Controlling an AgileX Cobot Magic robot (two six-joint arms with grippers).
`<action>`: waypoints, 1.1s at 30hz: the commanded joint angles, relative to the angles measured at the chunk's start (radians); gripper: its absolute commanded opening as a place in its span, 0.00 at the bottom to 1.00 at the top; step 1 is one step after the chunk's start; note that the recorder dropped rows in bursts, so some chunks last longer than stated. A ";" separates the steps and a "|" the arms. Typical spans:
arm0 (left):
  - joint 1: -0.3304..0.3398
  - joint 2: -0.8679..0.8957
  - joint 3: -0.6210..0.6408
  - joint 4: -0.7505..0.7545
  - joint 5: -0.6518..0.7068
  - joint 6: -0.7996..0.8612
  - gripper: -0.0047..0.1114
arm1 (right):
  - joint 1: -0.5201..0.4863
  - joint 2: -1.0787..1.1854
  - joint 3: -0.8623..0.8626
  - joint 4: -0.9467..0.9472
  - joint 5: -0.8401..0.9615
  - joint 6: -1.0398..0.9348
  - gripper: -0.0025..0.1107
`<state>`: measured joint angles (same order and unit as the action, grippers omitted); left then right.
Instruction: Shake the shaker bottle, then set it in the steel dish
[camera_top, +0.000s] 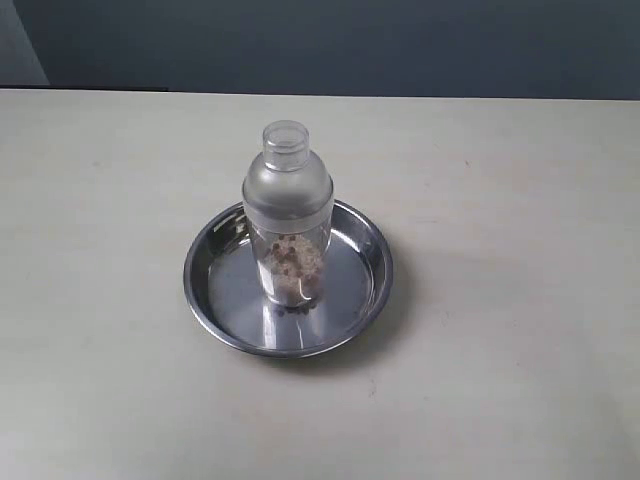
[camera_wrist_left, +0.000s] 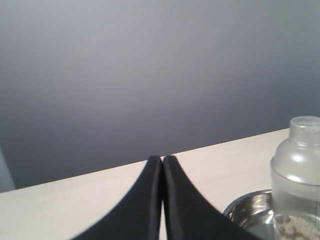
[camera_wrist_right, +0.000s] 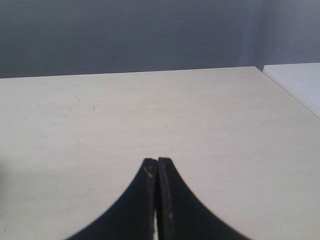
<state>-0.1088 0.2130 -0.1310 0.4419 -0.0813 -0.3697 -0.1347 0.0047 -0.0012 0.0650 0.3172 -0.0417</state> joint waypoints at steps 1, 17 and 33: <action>0.039 -0.135 -0.002 0.027 0.225 -0.014 0.04 | -0.005 -0.005 0.001 0.001 -0.013 -0.002 0.01; 0.051 -0.165 0.055 0.012 0.314 -0.012 0.04 | -0.005 -0.005 0.001 0.001 -0.013 -0.002 0.01; 0.051 -0.213 0.131 -0.207 0.287 0.226 0.04 | -0.005 -0.005 0.001 0.001 -0.013 -0.002 0.01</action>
<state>-0.0618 0.0232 -0.0041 0.3665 0.1841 -0.2832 -0.1347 0.0047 -0.0012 0.0650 0.3172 -0.0417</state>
